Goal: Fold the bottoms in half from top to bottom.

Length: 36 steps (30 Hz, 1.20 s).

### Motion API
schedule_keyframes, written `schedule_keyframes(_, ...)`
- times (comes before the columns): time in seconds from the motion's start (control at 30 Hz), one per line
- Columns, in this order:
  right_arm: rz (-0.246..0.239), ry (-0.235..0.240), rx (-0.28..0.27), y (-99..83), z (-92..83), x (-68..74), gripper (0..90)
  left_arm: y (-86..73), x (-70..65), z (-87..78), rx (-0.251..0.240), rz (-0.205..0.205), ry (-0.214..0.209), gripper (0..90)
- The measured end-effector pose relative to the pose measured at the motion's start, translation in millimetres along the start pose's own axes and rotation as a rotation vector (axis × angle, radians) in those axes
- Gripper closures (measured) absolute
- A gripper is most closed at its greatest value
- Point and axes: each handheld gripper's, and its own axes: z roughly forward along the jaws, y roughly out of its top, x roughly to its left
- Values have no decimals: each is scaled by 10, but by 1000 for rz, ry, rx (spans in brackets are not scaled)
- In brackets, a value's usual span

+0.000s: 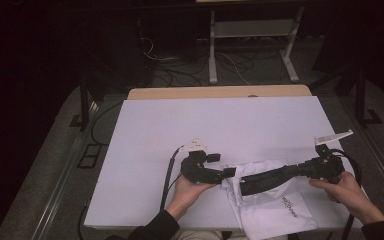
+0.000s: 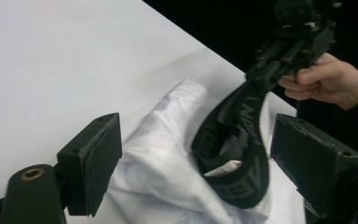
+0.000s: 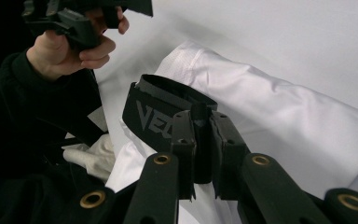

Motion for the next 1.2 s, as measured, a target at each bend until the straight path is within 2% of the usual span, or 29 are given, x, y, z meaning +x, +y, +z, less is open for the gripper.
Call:
schedule_keyframes(0.4,-12,-4,0,-54,-23,58,797,-5,119,-66,-3,36,58,133)
schedule_keyframes(0.67,-17,4,14,-95,-26,65,794,10,177,-139,-16,35,82,129)
schedule_keyframes(0.87,-38,26,53,-117,-31,96,790,35,227,-224,-8,45,90,127)
schedule_keyframes(1.07,-54,36,89,-159,-12,122,781,34,323,-331,-21,19,95,127)
schedule_keyframes(1.2,-67,50,133,-192,8,138,770,8,376,-399,-35,8,108,127)
